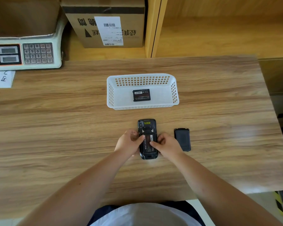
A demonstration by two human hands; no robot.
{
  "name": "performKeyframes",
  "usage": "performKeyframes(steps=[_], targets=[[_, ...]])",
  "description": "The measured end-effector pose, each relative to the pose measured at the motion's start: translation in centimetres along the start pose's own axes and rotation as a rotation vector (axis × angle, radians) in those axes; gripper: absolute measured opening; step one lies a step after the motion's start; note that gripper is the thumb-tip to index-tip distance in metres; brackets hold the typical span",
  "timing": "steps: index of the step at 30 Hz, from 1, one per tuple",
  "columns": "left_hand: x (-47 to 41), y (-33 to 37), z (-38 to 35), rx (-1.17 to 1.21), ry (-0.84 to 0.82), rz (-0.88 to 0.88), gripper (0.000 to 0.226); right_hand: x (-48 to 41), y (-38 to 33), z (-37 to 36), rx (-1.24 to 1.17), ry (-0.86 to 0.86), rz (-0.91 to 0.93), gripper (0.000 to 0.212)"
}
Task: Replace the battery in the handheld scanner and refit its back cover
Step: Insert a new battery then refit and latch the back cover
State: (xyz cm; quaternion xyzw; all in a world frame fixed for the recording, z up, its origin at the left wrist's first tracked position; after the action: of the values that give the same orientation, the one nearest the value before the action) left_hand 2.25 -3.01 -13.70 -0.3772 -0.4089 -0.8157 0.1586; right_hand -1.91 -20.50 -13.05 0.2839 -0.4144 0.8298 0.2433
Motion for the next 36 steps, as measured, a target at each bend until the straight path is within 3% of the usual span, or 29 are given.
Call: performKeyframes(steps=[5,22,29,36], targets=[[-0.9,0.5,0.3,0.013,0.054,0.015,0.026,-0.8,-0.8,0.2,0.096,0.022,-0.025,0.04],[-1.3,1.0,-0.4,-0.099,0.063,0.035,0.025,-1.5,-1.1,0.4,0.094,0.033,-0.061,0.038],[-0.8,0.5,-0.1,-0.053,0.034,-0.035,0.03,-0.9,-1.0,0.2,0.071,0.011,0.0,0.034],[0.5,-0.1,-0.5,-0.138,0.023,-0.094,0.052,1.0,-0.5,-0.3,0.039,-0.01,0.052,0.041]])
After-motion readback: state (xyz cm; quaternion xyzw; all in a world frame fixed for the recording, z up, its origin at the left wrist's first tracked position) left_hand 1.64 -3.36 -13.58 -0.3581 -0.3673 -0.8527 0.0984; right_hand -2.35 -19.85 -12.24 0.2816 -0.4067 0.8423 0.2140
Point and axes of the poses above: each hand's wrist, its own x-axis away from the middle knuckle, its own z-axis out of the back of the hand, y = z × x, the point moved 5 cm from there along -x, towards the middle knuckle, and after that the axes turned 2 degrees about z, right-handed, at the moved point
